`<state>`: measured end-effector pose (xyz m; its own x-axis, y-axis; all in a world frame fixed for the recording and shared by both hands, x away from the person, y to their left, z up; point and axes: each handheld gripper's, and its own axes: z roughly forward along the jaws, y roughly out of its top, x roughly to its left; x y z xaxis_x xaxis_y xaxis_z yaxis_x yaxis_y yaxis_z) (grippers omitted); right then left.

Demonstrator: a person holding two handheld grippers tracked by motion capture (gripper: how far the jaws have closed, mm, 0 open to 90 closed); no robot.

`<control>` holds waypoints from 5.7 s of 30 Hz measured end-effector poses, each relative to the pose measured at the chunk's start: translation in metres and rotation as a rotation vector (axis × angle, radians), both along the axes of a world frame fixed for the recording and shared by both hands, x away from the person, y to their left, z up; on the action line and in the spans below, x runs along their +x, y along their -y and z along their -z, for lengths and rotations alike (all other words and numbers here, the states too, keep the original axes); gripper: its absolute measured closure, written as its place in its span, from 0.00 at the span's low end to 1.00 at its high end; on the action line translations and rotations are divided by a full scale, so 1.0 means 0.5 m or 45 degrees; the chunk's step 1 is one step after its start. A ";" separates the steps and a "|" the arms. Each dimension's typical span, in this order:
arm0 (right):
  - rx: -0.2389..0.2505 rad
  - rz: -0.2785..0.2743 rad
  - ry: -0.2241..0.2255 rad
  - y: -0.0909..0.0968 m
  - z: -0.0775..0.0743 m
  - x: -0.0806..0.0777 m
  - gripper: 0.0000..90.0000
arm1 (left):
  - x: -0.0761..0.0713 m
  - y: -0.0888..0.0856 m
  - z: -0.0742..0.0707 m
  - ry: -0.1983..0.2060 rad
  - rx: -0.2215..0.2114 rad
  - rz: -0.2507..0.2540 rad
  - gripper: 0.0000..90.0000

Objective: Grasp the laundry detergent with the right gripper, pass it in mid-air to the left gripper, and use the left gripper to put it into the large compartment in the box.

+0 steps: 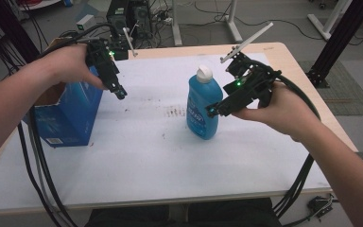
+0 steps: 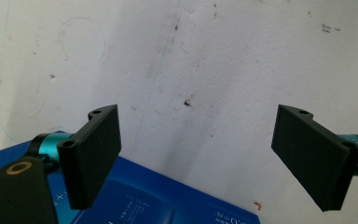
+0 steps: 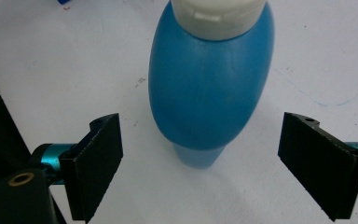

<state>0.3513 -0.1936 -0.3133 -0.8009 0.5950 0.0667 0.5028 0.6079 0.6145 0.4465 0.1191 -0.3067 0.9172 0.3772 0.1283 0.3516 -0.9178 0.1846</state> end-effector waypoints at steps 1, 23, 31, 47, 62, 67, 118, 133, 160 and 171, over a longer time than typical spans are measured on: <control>0.000 0.000 0.000 0.000 0.000 0.000 0.15 | 0.000 0.000 0.001 -0.001 -0.003 -0.001 0.18; -0.046 0.056 0.045 -0.057 0.074 0.011 0.15 | -0.004 0.001 0.001 -0.002 -0.002 0.009 0.18; -0.056 0.080 0.067 -0.059 0.081 0.008 0.20 | -0.005 0.003 0.001 -0.002 -0.001 0.010 0.18; -0.038 0.095 0.076 -0.056 0.082 0.008 0.30 | -0.005 0.002 0.003 -0.005 0.006 0.012 0.18; -0.049 0.099 0.088 -0.058 0.085 0.008 0.38 | -0.005 0.001 0.005 -0.014 0.016 0.010 0.18; -0.043 0.103 0.085 -0.058 0.085 0.010 0.39 | -0.004 0.003 0.005 -0.011 0.008 0.011 0.18; 0.100 -0.440 0.087 -0.044 -0.062 0.077 0.51 | -0.081 0.064 -0.215 0.052 -0.241 0.313 0.18; 0.158 -0.701 0.103 -0.121 -0.157 0.096 0.51 | -0.100 0.114 -0.339 0.029 -0.322 0.449 0.18; 0.085 -0.789 0.078 -0.173 -0.184 0.105 0.51 | -0.110 0.165 -0.325 0.014 -0.201 0.486 0.24; 0.095 -0.775 0.072 -0.171 -0.185 0.106 0.51 | -0.105 0.168 -0.319 -0.008 -0.209 0.454 0.26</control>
